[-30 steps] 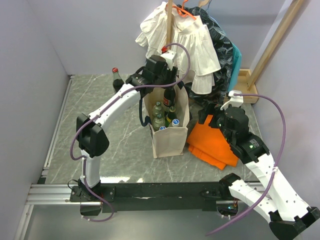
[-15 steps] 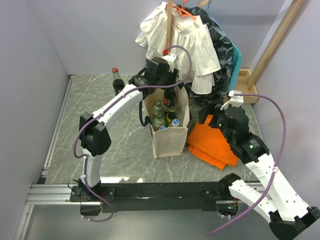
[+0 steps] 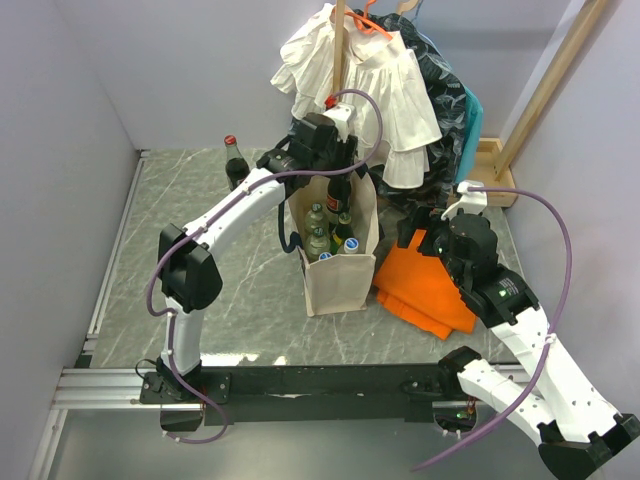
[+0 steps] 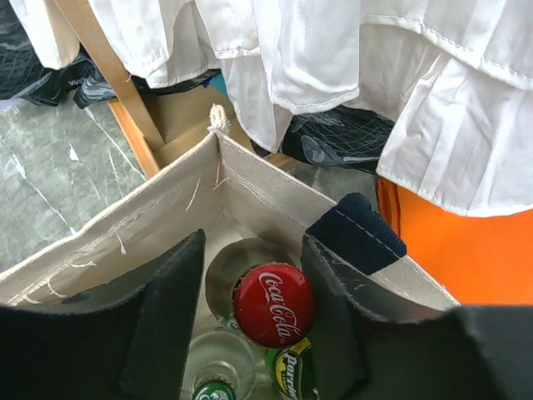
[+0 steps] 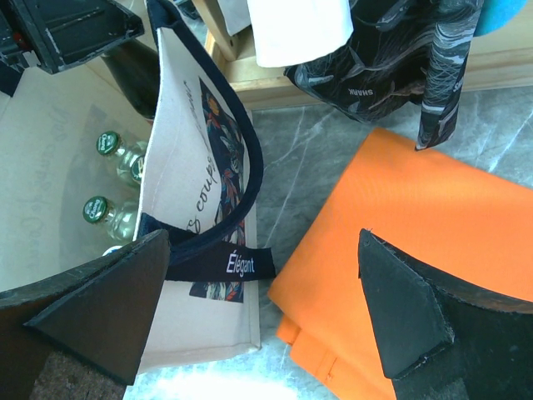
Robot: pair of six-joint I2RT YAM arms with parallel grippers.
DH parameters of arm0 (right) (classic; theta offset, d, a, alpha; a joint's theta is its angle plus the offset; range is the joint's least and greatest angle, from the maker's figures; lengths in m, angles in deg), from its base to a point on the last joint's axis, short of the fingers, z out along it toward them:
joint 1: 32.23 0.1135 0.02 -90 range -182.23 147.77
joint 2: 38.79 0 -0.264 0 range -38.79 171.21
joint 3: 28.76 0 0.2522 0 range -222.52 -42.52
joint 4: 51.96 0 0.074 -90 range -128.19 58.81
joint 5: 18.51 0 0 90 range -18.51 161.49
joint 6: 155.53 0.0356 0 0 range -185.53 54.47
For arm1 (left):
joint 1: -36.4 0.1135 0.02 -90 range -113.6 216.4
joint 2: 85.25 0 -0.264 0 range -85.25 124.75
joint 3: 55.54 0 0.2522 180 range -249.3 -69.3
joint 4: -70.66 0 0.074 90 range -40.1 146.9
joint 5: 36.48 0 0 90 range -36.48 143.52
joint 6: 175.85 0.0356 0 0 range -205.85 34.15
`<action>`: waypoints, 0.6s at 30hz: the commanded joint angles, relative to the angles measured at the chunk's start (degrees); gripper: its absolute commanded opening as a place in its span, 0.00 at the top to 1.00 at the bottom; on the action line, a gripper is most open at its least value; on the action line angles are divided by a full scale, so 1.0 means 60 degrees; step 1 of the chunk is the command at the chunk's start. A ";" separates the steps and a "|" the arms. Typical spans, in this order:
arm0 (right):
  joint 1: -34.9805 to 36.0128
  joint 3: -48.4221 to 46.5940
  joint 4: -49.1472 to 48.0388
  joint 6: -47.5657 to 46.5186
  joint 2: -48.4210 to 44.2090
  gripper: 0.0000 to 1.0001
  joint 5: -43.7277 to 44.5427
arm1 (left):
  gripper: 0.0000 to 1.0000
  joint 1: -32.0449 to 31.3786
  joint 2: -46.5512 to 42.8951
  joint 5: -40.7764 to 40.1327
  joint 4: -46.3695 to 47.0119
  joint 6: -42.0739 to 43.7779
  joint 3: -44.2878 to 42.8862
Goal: Take the beverage out of the canvas bag
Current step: Take out the drink from the canvas bag.
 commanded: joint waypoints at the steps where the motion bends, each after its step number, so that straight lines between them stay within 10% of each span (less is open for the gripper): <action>1: 0.0026 0.0031 -0.0186 -0.0093 -0.0054 0.00 0.0112 | 0.46 -0.0028 -0.0362 -0.0019 0.0291 -0.0027 -0.0206; 18: 0.0012 -0.0027 -0.0244 -0.0108 0.0063 0.00 -0.0020 | 0.99 -0.0043 -0.0391 -0.0121 -0.0076 0.0061 -0.0660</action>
